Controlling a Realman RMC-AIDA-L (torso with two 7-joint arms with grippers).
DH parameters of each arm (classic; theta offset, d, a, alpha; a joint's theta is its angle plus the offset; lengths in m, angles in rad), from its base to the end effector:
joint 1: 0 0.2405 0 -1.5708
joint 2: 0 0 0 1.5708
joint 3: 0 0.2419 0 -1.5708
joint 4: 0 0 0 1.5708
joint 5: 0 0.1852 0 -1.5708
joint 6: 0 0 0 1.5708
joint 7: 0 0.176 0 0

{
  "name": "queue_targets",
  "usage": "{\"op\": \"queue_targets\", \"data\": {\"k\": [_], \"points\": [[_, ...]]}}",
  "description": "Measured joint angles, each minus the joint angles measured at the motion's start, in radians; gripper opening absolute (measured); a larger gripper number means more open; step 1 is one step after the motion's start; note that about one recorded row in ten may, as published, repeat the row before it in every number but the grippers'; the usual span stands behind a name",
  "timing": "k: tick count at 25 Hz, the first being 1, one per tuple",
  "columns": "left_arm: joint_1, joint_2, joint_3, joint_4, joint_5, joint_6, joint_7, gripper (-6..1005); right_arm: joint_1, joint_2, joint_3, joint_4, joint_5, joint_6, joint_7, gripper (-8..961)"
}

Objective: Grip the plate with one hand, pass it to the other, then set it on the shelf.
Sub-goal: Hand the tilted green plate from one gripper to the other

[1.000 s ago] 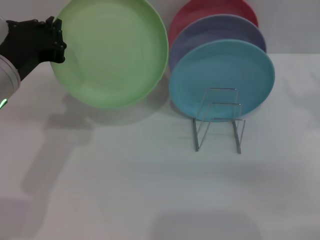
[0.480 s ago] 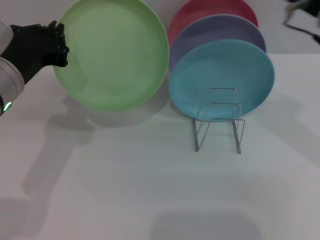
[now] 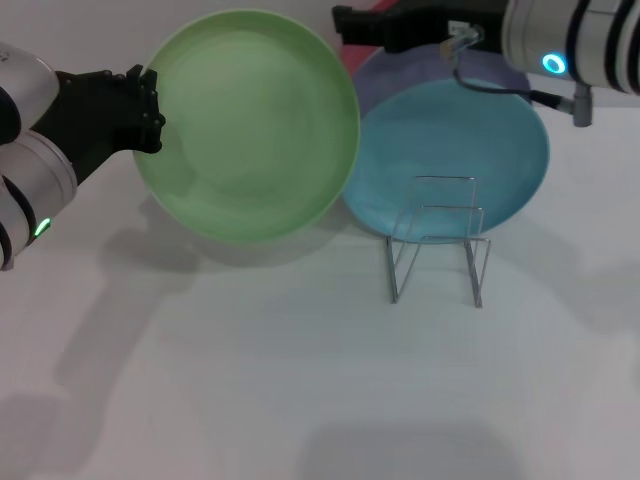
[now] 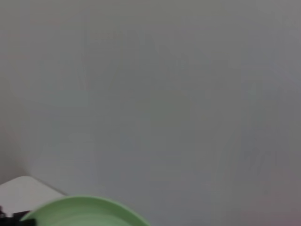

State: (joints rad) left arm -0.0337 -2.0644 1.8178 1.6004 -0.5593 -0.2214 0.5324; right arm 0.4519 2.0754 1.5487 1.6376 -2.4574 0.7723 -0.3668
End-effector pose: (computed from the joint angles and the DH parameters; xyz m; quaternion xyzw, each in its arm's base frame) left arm -0.1701 0.3478 0.0208 -0.8121 -0.1817 -0.1559 0.5321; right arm 0.0745 0.3865 0.0136 -0.8744 0.2337 0.1803 0.3852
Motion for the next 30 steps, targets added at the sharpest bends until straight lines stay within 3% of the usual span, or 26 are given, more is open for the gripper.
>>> {"op": "queue_targets", "data": {"k": [12,30], "points": [[0.003,0.003,-0.003,0.003,-0.005,0.005,0.006,44,0.171,-0.001,-0.006,-0.212,0.055,0.019,-0.074,829],[-0.009,0.004,-0.035,0.005,-0.005,0.006,0.011,46,0.269,0.002,-0.027,-0.351,0.027,-0.057,-0.086,767]]}}
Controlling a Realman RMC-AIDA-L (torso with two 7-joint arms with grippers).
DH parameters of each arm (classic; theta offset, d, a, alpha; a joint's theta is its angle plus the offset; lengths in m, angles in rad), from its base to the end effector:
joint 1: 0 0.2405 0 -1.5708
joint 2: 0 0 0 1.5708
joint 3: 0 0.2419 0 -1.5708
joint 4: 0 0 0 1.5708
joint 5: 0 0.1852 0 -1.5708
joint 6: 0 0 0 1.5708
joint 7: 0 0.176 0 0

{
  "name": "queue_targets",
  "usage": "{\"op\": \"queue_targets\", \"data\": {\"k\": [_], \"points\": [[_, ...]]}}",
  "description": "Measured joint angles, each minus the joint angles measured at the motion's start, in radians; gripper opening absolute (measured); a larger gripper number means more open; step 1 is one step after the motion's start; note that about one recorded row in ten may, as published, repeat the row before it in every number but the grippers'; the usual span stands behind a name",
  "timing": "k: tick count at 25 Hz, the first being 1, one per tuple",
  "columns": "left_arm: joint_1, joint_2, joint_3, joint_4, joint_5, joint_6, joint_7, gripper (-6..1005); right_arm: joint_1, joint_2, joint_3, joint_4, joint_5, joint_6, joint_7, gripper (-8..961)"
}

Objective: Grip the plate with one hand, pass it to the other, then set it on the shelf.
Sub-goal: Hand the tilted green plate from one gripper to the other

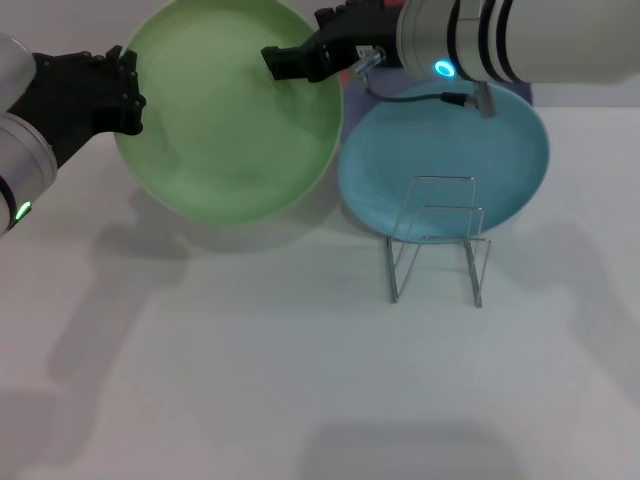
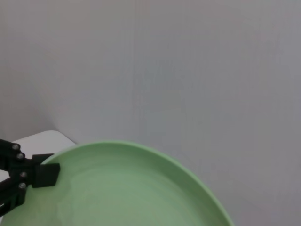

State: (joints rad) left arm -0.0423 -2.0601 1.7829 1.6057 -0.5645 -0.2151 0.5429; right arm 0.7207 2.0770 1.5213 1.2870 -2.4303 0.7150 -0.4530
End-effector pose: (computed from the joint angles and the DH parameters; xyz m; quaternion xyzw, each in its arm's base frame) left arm -0.1711 0.3533 0.0339 -0.8024 -0.1763 -0.1580 0.5478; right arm 0.0575 0.4189 -0.0386 -0.9101 0.1955 0.1214 0.3447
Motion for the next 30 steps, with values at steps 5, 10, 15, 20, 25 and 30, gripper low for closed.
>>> {"op": "queue_targets", "data": {"k": [5,10,15,20,25,30], "points": [[-0.003,0.000,-0.009,-0.001,0.000,0.000,0.000,47,0.018,-0.001,0.000,-0.023,0.002,-0.015,-0.004,749],[-0.004,0.000,-0.009,-0.001,0.000,0.000,0.000,47,0.024,-0.001,-0.003,-0.039,0.000,-0.036,-0.013,577],[-0.005,0.000,-0.009,-0.001,0.000,0.000,0.000,48,0.037,-0.003,-0.012,-0.071,-0.004,-0.044,-0.027,329],[-0.004,0.000,-0.002,-0.001,0.000,-0.001,-0.003,49,0.027,-0.003,-0.034,-0.075,-0.016,-0.070,-0.044,214],[0.005,-0.001,0.011,0.006,0.000,0.012,0.001,49,0.016,-0.001,-0.044,-0.071,-0.038,-0.078,-0.044,134],[0.011,0.000,0.040,0.020,0.006,0.009,0.010,50,0.006,-0.001,-0.052,-0.064,-0.044,-0.083,-0.045,133]]}}
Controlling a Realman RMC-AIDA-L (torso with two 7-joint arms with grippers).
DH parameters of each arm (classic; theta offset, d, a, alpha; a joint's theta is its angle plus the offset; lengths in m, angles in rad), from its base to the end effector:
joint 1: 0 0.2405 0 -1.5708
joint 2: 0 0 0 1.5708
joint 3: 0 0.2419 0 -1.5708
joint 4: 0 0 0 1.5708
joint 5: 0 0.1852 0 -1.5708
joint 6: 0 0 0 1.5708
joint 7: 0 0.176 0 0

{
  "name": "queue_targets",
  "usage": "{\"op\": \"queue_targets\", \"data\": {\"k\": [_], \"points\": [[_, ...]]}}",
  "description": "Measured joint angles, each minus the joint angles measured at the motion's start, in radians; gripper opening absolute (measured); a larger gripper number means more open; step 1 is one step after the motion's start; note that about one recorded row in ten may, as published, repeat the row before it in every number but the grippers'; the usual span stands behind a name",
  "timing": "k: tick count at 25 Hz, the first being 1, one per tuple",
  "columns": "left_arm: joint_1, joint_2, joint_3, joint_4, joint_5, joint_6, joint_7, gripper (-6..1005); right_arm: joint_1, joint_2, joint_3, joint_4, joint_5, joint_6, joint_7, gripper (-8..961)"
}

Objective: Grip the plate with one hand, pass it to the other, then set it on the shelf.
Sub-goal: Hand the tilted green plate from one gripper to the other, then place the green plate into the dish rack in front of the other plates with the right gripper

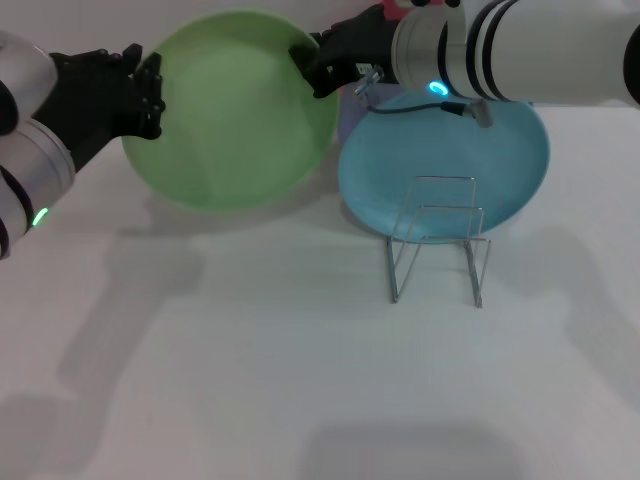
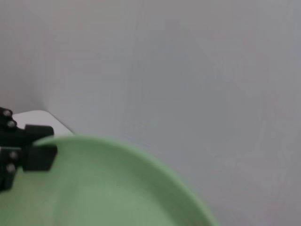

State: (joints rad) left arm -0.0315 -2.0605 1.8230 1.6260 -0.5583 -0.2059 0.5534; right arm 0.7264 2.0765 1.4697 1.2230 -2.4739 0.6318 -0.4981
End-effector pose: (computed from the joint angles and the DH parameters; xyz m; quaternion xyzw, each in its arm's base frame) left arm -0.1613 0.3478 0.0264 -0.8106 -0.1611 -0.1622 0.5392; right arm 0.0673 0.4235 -0.0486 -0.9129 0.1566 0.0960 0.3646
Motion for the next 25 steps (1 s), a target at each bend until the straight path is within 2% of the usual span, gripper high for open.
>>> {"op": "queue_targets", "data": {"k": [3,9,17,20,21,22,24,25], "points": [[0.008,-0.001,0.017,0.010,0.001,0.004,0.017,50,-0.007,0.000,-0.004,0.010,0.000,-0.003,0.000,132],[0.044,-0.001,0.028,0.059,0.001,0.007,0.030,241,-0.047,0.000,-0.017,0.057,-0.007,-0.007,0.000,103],[0.107,-0.001,0.050,0.097,0.002,0.080,0.048,563,-0.097,0.000,-0.025,0.118,-0.008,-0.022,-0.003,30],[0.143,-0.002,0.054,0.089,0.000,0.168,0.054,687,-0.128,0.001,-0.030,0.157,-0.008,-0.039,-0.010,28],[0.162,-0.002,0.062,0.061,-0.003,0.261,0.049,712,-0.158,0.001,-0.036,0.191,-0.008,-0.064,-0.018,28],[0.162,-0.002,0.062,0.061,-0.003,0.261,0.049,737,-0.158,0.001,-0.036,0.191,-0.008,-0.064,-0.018,27],[0.171,-0.003,0.082,-0.001,-0.003,0.399,0.047,788,-0.194,0.002,-0.041,0.229,-0.008,-0.097,-0.040,26],[0.167,-0.005,0.109,-0.098,-0.005,0.579,0.028,813,-0.216,0.002,-0.042,0.249,-0.006,-0.115,-0.052,25]]}}
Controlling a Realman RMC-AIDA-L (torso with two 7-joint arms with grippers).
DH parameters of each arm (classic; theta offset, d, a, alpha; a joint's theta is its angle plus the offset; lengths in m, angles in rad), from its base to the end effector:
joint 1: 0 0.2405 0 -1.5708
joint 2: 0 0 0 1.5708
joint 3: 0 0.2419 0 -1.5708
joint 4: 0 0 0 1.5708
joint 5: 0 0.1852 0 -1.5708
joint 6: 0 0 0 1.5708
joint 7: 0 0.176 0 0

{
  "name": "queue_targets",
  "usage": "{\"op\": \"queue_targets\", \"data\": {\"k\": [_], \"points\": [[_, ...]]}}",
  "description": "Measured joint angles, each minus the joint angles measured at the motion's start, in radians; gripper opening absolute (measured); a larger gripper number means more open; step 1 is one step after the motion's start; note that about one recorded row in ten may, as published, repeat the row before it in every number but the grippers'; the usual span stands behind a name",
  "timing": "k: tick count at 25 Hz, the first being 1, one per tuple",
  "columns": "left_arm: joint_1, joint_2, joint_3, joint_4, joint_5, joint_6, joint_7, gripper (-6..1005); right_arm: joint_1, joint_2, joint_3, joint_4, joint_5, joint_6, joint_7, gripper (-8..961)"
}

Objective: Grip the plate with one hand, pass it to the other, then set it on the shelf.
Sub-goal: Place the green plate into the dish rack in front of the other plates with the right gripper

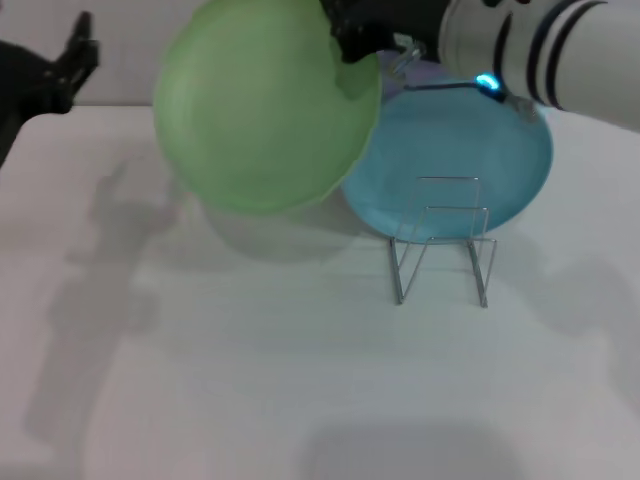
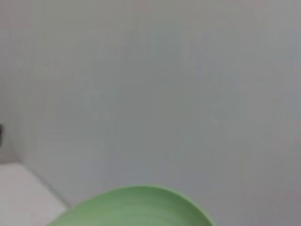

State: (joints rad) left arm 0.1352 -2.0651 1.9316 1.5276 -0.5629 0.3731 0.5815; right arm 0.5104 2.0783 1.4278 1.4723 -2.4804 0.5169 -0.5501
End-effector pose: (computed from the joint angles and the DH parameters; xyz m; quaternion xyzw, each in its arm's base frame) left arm -0.1796 0.3193 0.0634 -0.6987 -0.1215 -0.2414 0.6624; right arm 0.0638 0.4011 -0.0137 -0.8854 0.1176 0.1655 0.4180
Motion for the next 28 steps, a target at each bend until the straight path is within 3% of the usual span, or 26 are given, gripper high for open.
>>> {"op": "queue_targets", "data": {"k": [1,2,5,6,7,11,15,16,22,25,26,28], "points": [[-0.005,0.000,0.012,-0.049,-0.001,0.097,-0.020,813,-0.044,0.000,-0.008,0.037,0.004,-0.052,-0.021,25],[-0.005,0.000,0.012,-0.049,-0.001,0.097,-0.020,814,-0.044,0.000,-0.008,0.037,0.004,-0.052,-0.021,26],[-0.047,0.000,0.038,-0.241,0.000,0.384,-0.155,814,-0.136,0.000,-0.041,0.098,0.009,-0.178,-0.045,27],[-0.101,0.000,0.044,-0.407,0.004,0.570,-0.267,815,-0.191,-0.003,-0.069,0.128,0.010,-0.272,-0.049,27],[-0.101,0.000,0.044,-0.407,0.004,0.570,-0.267,815,-0.191,-0.003,-0.069,0.128,0.010,-0.272,-0.049,27],[-0.261,-0.002,0.063,-0.821,0.004,0.886,-0.474,815,-0.311,-0.007,-0.165,0.163,0.010,-0.538,-0.081,25],[-0.313,-0.005,0.069,-0.956,0.002,0.942,-0.545,815,-0.349,-0.011,-0.223,0.164,0.002,-0.667,-0.089,25],[-0.322,-0.005,0.067,-0.983,0.001,0.940,-0.559,815,-0.362,-0.019,-0.270,0.145,-0.007,-0.762,-0.089,25],[-0.330,-0.006,0.061,-1.013,0.000,0.938,-0.565,815,-0.347,-0.042,-0.384,0.041,-0.092,-0.991,-0.055,26],[-0.331,-0.006,0.058,-1.019,0.000,0.930,-0.566,815,-0.321,-0.050,-0.422,-0.071,-0.233,-1.158,0.051,26],[-0.331,-0.006,0.057,-1.019,-0.001,0.924,-0.566,815,-0.316,-0.050,-0.423,-0.142,-0.348,-1.254,0.156,26],[-0.334,-0.006,0.056,-1.020,-0.001,0.910,-0.566,815,-0.314,-0.049,-0.421,-0.172,-0.389,-1.295,0.200,26]]}}
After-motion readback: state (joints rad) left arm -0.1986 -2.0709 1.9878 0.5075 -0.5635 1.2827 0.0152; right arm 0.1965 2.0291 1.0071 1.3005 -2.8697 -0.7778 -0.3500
